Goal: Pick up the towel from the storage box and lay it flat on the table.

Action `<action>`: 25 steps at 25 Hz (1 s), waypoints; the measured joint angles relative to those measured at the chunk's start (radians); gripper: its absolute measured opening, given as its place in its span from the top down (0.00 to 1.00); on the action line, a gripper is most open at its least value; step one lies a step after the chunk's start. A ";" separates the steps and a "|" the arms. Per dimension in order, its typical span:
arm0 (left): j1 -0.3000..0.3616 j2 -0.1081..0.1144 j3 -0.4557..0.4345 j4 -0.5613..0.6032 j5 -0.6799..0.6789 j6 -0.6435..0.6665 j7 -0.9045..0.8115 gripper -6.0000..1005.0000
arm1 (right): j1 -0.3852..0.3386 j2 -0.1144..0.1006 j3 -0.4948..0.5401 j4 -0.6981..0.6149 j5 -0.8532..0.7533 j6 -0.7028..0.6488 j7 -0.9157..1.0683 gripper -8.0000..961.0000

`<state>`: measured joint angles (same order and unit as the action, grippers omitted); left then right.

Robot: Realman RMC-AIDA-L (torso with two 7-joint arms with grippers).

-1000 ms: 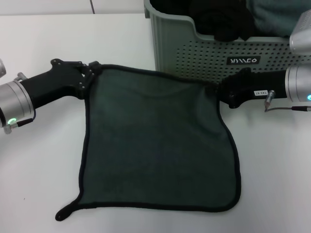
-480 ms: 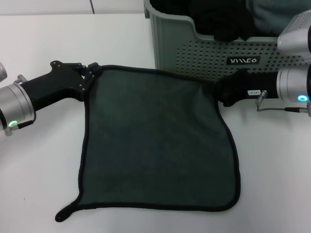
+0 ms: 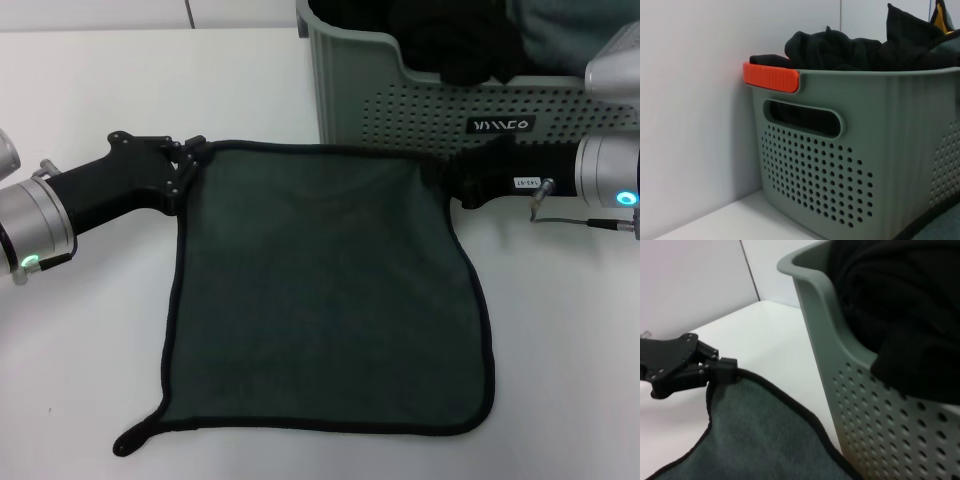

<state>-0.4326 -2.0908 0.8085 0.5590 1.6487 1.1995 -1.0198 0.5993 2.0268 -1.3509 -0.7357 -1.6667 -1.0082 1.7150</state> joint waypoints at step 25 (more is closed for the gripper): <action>0.042 0.006 -0.007 -0.060 -0.108 0.027 0.047 0.56 | -0.056 -0.003 -0.002 -0.037 0.022 -0.070 0.055 0.64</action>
<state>-0.3906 -2.0848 0.8016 0.4994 1.5408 1.2269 -0.9731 0.5432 2.0239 -1.3527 -0.7724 -1.6446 -1.0785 1.7704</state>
